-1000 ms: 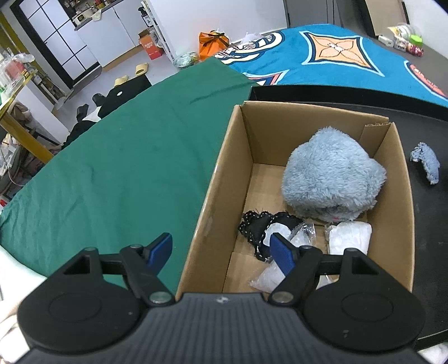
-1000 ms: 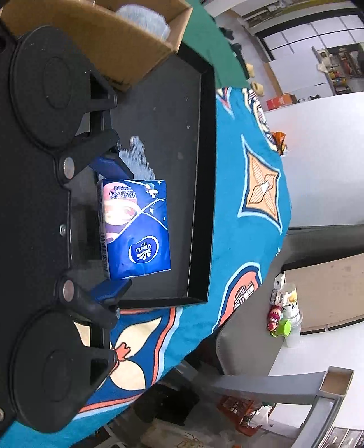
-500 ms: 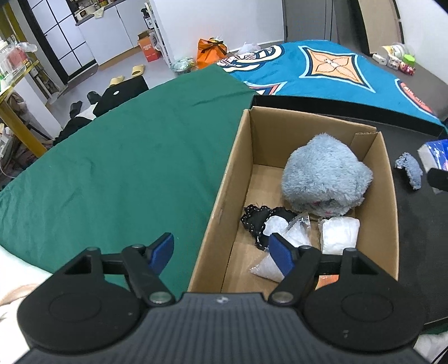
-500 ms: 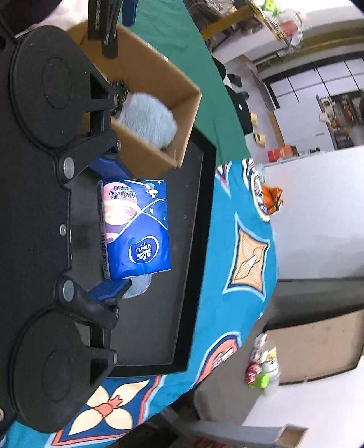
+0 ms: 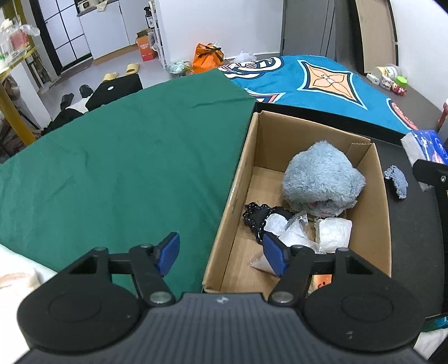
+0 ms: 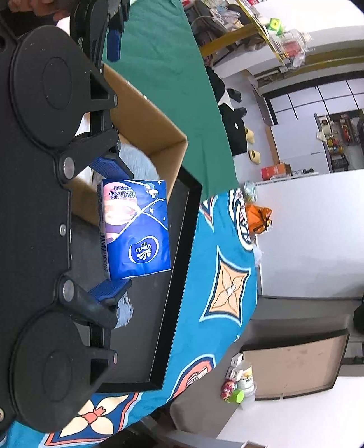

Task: Organize soft objects
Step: 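Carry the blue tissue pack over the cardboard box with the right gripper, then open the right gripper to drop the tissue pack into the box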

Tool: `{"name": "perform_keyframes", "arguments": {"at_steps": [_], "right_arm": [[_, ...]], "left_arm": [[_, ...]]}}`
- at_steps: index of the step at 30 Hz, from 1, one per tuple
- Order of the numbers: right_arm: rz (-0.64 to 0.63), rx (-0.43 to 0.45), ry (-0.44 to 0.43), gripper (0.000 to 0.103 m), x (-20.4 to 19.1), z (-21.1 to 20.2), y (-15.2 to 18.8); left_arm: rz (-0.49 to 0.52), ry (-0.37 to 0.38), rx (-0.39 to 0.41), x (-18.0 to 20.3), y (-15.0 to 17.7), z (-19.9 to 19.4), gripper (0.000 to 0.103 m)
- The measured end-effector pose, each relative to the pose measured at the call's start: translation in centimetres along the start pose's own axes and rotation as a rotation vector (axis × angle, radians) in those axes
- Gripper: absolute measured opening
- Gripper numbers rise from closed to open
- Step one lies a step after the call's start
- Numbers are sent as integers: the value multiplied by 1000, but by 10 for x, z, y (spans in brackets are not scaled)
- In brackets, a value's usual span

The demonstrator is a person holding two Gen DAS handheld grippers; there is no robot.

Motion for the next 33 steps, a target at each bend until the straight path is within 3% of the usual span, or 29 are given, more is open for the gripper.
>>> {"name": "perform_keyframes", "arguments": {"at_steps": [9,18,23,29,33], "right_arm": [[-65,-22,-17,72,-44,2,0],[-98,-52,-37,72,-80,11,0],[-92,-80,-74,73,-98,15,3],[-10,-168,-178,76,-101,23,13],[-1,-163,-134,76,-91,20,16]], "left_arm": [[-26,69,-11,-9,7,9,46],[-63,152,-38,-19,11,18,16],[-76,187,-30,-22,13,19,14],[-80,217,-28,-26,14,20,14],[-83,223,-27,-28,15,19,15]]}}
Point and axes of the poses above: each gripper's, at about its wrist camera, not at the fingertips, and z roughly the way its jaws point, x to its right, y to its underside, the point moved 8 cm from there along z, roughly the way its jaws point, and after that the axes turned 15 degrees about -x, right-handed, at the moved point
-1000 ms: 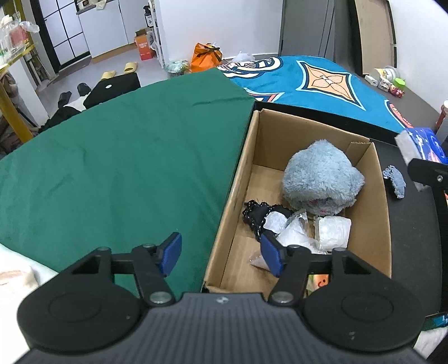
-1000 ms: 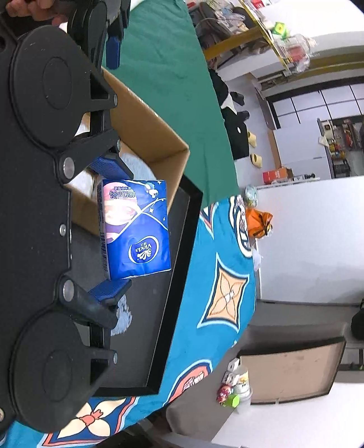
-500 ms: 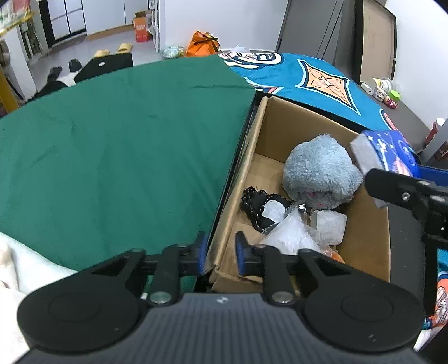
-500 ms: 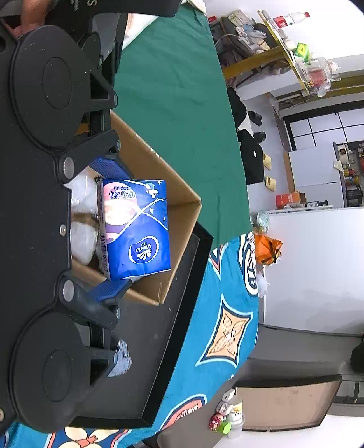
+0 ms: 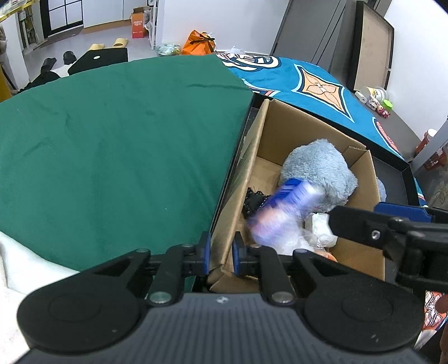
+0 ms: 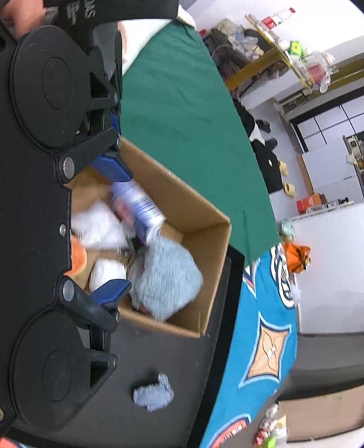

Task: Organize soft objects
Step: 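Open the right gripper to drop the tissue pack into the box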

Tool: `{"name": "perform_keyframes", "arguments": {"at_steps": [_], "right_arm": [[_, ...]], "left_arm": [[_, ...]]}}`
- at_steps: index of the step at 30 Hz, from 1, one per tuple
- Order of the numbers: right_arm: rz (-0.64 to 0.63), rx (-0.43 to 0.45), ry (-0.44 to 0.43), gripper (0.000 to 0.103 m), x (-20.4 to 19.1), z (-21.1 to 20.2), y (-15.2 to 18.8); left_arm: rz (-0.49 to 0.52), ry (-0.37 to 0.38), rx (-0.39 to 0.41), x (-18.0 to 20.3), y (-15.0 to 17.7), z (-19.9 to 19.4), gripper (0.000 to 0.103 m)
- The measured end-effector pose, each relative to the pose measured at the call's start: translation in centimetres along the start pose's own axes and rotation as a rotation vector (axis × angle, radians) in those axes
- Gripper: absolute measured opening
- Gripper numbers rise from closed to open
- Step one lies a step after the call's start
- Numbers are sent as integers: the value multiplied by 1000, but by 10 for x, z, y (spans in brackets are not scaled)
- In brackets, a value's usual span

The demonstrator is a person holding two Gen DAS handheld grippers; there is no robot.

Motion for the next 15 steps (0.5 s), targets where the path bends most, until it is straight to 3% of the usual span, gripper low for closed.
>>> {"name": "perform_keyframes", "arguments": {"at_steps": [10,15], "right_arm": [[7,21,69,76,23,-10,9],[17,34,84,76,35,-15,9]], "left_arm": [[18,-28,8,5,1,-5,19],[30,-57,17,9,-3,-9,38]]}}
Point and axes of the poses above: each gripper's, at about its wrist camera, not at the fingertips, and z roughly the way its jaws point, x to its right, y to its underside, the point moved 8 cm from there along z, roughly the way its jaws point, and after that the axes turned 15 degrees about -x, right-handed, at the moved point
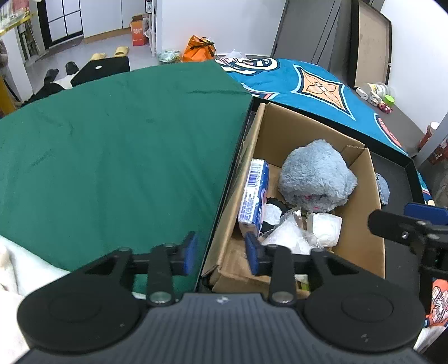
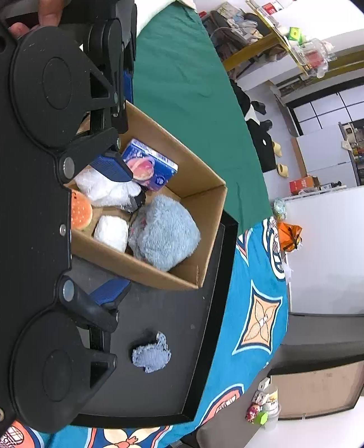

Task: Organize soft objects
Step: 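Open the right gripper to drop the tissue pack into the box, then move the right tool to the blue denim scrap and grasp it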

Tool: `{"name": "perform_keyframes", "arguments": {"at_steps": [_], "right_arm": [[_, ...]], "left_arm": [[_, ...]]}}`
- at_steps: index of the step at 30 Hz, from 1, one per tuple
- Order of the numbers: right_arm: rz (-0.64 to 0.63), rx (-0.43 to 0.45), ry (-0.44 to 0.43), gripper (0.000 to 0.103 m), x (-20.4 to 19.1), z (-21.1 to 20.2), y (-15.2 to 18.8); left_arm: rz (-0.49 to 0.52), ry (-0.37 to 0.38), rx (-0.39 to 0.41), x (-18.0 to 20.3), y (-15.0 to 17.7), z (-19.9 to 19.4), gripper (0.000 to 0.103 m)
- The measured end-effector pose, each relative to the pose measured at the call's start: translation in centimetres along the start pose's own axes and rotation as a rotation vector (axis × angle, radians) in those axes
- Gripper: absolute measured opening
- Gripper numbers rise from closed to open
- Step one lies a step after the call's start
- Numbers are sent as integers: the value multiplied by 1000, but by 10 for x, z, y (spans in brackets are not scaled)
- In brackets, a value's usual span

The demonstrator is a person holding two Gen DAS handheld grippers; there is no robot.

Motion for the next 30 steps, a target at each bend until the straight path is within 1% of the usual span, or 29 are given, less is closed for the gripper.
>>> {"name": "perform_keyframes", "arguments": {"at_steps": [3,5,8,16,26,30], "right_arm": [[6,5,9,76,10,-1,0],[10,9,21,76,18,-2,-1],[27,15,26,76,32,-1,-3],[35,25,51,76,63,3,-12],[48,28,65,76,101,14,-25],[62,47,69,75,116,25,-25]], "left_arm": [[6,-9,0,2,-2,-2,43],[10,-25,-4,4,-3,-1,49],[8,-39,-2,7,-7,-2,55],[23,-80,-2,21,-16,-2,64],[35,-132,-23,37,-25,7,66],[43,-155,-32,44,-28,12,66]]}}
Point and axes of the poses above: each gripper's, at about its wrist camera, not at the fingertips, and z roughly the way its jaws point, x to its right, y to its underside, the point moved 8 cm from there along z, roughly the way its jaws point, and after that the axes turned 15 degrees about -x, right-handed, at the moved point
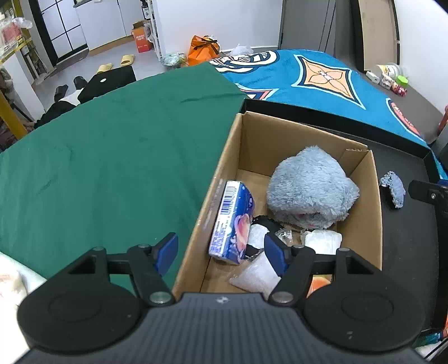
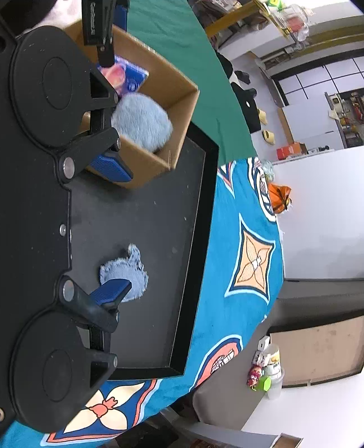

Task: Organize soft objects
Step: 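Move the right tool to the blue denim scrap and grasp it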

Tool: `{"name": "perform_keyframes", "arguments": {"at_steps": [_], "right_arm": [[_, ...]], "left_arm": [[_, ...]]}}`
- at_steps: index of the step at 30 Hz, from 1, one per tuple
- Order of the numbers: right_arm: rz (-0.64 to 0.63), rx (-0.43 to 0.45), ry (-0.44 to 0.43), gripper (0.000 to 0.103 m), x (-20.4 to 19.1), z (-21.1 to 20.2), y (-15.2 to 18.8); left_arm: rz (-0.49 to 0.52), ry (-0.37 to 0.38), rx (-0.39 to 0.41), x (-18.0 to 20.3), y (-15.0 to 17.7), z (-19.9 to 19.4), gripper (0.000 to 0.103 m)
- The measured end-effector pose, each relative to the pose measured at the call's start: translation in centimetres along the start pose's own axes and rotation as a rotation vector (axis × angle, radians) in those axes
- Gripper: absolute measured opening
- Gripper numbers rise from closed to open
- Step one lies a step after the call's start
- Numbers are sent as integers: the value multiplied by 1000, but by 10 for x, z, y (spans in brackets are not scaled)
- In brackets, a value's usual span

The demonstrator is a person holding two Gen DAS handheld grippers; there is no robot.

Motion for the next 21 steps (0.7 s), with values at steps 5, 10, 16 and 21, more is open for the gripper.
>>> {"name": "perform_keyframes", "arguments": {"at_steps": [5,10,16,21], "right_arm": [[19,5,-17,74,12,17,5],[34,-12,-21,72,23,32,8],[42,-23,-4,68,33,53,7],[43,-27,11,60,38,66,5]], "left_arm": [[33,-48,-8,11,-6,6,67],[46,-99,-11,18,-11,13,71],[44,-155,-32,23,-16,19,73],[51,-191,-46,26,-20,24,73]]}}
Point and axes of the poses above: each gripper's, at about its wrist camera, not at the fingertips, and z roughly the way its jaws point, x to its right, y to its underside, the point moved 8 cm from there along z, roughly the way its jaws point, and after that the axes turned 15 degrees about -x, right-handed, at the moved point
